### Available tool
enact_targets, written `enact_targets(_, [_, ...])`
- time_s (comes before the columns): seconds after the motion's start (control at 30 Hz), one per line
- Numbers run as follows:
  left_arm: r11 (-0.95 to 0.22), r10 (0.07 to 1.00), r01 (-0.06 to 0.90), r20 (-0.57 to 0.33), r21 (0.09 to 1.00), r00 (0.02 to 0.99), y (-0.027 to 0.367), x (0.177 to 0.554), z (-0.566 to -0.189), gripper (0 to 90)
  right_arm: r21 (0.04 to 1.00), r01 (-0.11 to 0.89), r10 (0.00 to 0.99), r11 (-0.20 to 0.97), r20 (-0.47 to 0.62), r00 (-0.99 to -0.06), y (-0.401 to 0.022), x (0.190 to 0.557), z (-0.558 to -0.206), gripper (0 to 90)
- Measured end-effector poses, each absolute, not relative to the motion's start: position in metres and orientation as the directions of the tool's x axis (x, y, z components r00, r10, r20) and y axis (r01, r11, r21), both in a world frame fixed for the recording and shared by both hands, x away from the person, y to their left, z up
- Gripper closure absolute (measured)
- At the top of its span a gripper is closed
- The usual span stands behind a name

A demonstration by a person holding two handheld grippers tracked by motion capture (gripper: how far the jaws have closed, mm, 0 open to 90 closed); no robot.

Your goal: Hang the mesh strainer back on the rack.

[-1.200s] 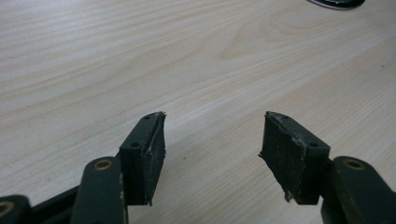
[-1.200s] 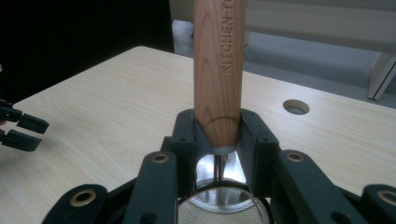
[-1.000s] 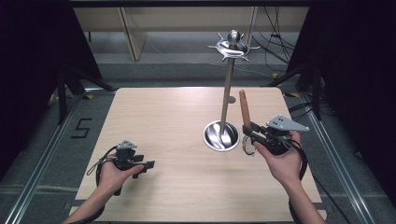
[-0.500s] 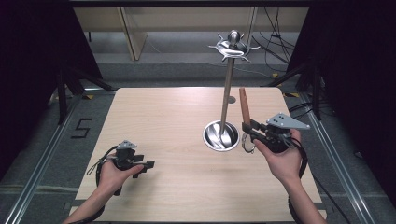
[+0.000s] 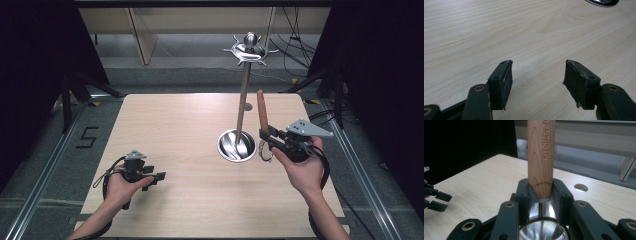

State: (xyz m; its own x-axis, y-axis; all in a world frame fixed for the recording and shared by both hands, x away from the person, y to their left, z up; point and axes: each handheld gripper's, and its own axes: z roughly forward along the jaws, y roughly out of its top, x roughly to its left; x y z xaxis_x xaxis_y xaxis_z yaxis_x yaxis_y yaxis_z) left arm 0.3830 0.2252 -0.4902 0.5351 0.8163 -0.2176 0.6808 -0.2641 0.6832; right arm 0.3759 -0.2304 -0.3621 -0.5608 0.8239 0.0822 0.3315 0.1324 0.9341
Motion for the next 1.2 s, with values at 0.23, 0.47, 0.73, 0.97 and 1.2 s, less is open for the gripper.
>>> enact_targets(0.23, [-0.258, 0.824, 0.682, -0.212, 0.685, 0.525, 0.225, 0.382, -0.490, 38.5, 0.948, 0.286, 0.814, 0.138, 0.055, -0.578, -0.231, 0.379, -0.359, 70.3])
enact_targets(0.47, [-0.252, 0.821, 0.679, -0.219, 0.690, 0.527, 0.225, 0.384, -0.490, 38.4, 0.949, 0.293, 0.822, 0.115, 0.074, -0.564, -0.231, 0.378, -0.354, 70.3])
enact_targets(0.73, [-0.248, 0.822, 0.677, -0.220, 0.693, 0.526, 0.225, 0.383, -0.490, 38.4, 0.954, 0.279, 0.825, 0.106, 0.072, -0.561, -0.233, 0.377, -0.350, 70.3])
enact_targets(0.97, [-0.257, 0.819, 0.677, -0.216, 0.689, 0.531, 0.227, 0.383, -0.488, 38.3, 0.954, 0.283, 0.831, 0.096, 0.080, -0.551, -0.233, 0.375, -0.345, 70.3])
enact_targets(1.2, [-0.262, 0.818, 0.676, -0.214, 0.689, 0.535, 0.227, 0.383, -0.488, 38.3, 0.963, 0.254, 0.829, 0.092, 0.067, -0.555, -0.236, 0.376, -0.340, 70.3])
